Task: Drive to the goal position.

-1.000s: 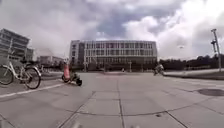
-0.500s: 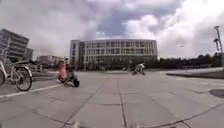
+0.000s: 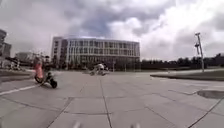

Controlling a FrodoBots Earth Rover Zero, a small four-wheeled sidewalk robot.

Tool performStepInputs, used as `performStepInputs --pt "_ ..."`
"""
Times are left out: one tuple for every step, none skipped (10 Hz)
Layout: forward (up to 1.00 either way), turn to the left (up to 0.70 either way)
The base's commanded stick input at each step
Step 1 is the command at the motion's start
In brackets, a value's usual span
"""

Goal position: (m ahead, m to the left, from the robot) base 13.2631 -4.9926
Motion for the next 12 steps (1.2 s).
performStepInputs --pt "0.7 0.0" --pt "0.7 0.0" --pt "0.7 0.0" --pt "0.7 0.0" --pt "0.7 0.0" --pt "0.7 0.0" --pt "0.7 0.0" --pt "0.7 0.0" --pt "0.7 0.0" --pt "0.7 0.0" --pt "0.7 0.0" --pt "0.7 0.0"
